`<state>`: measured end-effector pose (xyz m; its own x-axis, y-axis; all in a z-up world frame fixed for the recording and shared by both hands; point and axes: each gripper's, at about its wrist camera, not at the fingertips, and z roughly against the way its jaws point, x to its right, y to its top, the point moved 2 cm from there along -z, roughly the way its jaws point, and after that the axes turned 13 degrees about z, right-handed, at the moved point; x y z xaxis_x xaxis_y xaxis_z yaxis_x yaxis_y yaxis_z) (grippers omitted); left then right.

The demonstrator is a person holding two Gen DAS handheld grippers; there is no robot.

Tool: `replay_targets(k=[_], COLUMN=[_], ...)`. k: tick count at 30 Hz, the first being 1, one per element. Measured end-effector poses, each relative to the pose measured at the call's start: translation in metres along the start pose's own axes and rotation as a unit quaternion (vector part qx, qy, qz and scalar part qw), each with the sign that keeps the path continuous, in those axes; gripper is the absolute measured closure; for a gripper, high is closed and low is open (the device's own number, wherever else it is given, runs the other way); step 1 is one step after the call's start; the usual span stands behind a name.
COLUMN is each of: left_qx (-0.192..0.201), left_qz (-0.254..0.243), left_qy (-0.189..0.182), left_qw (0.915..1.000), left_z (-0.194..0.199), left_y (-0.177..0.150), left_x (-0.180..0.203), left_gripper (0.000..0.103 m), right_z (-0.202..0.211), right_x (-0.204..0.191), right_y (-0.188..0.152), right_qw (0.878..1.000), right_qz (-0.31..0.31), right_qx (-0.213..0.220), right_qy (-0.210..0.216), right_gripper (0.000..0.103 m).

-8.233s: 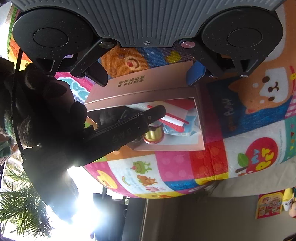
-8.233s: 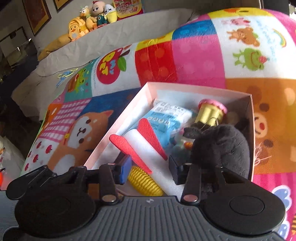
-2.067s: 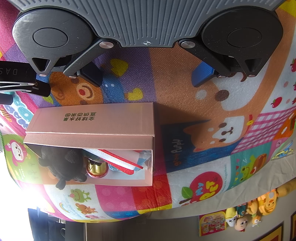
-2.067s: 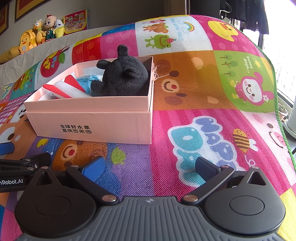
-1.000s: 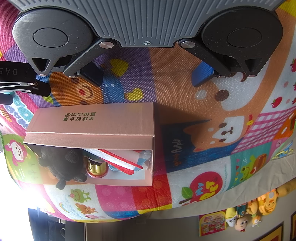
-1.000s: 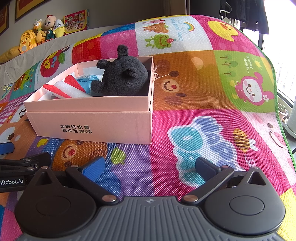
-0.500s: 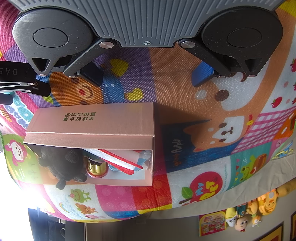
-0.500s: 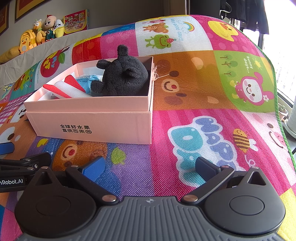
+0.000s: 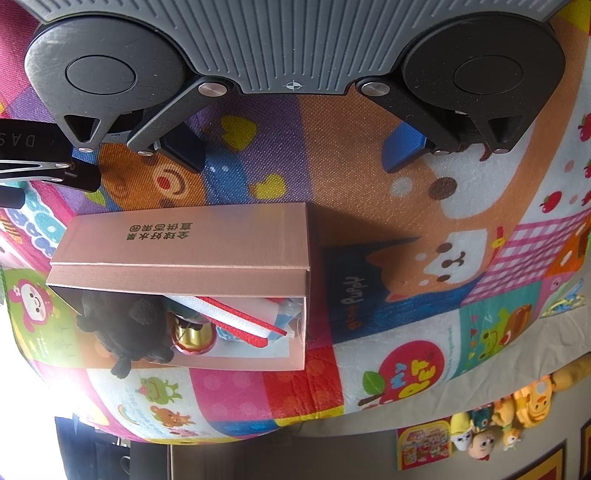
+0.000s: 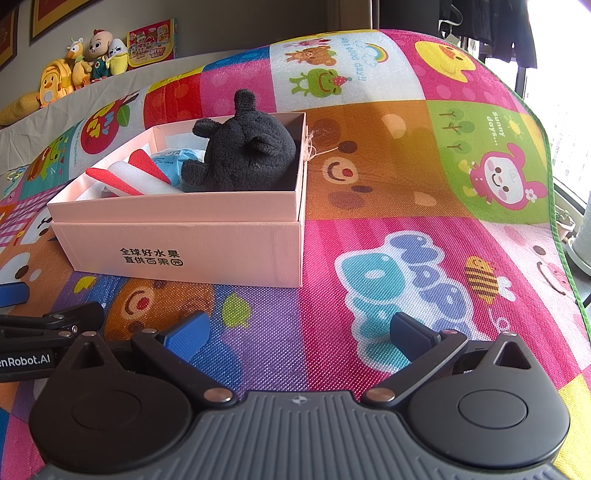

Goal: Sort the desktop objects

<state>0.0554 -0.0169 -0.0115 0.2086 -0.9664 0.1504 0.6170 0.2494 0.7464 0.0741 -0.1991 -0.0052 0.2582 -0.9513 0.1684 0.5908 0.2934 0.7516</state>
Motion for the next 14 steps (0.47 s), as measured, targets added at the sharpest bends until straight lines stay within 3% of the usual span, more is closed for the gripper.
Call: replay_targets(k=[3,14], left_qx=[-0.029,-0.02], left_qz=[0.0,0.001], left_qy=[-0.001,-0.002], left_qw=[0.9996,0.9998], left_z=[0.0016,0.0045], left_y=[0.003,-0.0004], left_x=[-0.0003,-0.0015], left_gripper=[0.0,0.0], right_z=[0.0,-0.0002], right_x=[0.0,-0.0003], right_y=[0.0,0.0002], right_qw=[1.0,1.0], right_qz=[0.0,0.001], right_qx=[0.0,0.0], right_qy=[0.0,0.0], right_gripper=[0.0,0.0])
